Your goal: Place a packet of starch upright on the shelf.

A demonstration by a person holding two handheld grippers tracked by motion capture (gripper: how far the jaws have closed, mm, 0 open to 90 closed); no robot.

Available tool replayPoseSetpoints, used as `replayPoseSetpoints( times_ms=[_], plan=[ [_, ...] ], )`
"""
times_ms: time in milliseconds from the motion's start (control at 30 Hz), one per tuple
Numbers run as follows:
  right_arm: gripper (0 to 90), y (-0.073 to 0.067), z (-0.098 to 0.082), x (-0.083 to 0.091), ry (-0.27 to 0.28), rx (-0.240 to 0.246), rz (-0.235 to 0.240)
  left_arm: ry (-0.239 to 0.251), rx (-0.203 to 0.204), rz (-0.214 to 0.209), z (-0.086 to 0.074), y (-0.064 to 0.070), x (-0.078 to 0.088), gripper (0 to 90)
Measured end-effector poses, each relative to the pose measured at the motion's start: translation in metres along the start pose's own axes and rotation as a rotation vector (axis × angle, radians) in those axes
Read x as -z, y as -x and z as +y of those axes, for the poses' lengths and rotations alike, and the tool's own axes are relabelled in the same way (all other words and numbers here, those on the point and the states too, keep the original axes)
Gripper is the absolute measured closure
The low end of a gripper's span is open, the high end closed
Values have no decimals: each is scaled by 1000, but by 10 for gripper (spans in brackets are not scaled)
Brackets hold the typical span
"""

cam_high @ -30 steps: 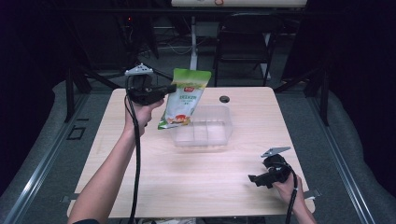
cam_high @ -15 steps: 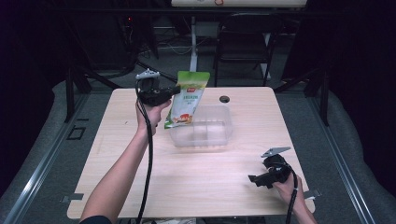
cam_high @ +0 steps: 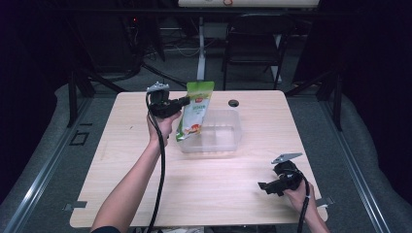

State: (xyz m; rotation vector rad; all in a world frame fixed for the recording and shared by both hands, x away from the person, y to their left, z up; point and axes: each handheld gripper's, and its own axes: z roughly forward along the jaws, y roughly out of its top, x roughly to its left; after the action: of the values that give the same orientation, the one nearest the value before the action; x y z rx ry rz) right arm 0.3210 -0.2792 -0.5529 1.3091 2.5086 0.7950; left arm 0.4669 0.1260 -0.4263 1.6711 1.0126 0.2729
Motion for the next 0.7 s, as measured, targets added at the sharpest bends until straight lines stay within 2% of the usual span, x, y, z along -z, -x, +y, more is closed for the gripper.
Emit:
replayPoseSetpoints(
  times_ms=[33,67,100,133,167,267,300,400,500,533,600,700],
  plan=[
    [31,0,0,0,0,0,0,-5,-5,3,0,0,0,900],
    [31,-1,-1,-2,19,-16,17,-39,-27,33,-3,2,0,898],
    [31,-1,-1,-2,21,-16,17,-39,-27,33,-3,2,0,896],
    [31,-1,-1,-2,23,-15,16,-62,-42,49,-9,1,1,895],
    [31,-3,-2,-4,51,-41,10,-58,-42,52,-12,1,3,894],
    [31,-2,-1,-3,33,-28,13,-58,-52,63,-14,0,8,880],
    [31,-1,-1,-2,18,-15,23,-69,-68,77,-15,0,12,873],
    [31,-1,-1,-2,18,-15,13,-87,-75,62,-14,-2,18,825],
    [31,-1,0,-3,13,-12,16,-122,-90,70,-10,-3,19,706],
    [31,-1,0,-3,13,-11,17,-149,-104,76,-8,-4,19,652],
    [31,-2,0,-3,16,-12,21,-173,-102,75,-5,-5,16,544],
    [31,-1,0,-3,14,-14,5,-176,-81,80,-1,-8,13,469]
  ],
)
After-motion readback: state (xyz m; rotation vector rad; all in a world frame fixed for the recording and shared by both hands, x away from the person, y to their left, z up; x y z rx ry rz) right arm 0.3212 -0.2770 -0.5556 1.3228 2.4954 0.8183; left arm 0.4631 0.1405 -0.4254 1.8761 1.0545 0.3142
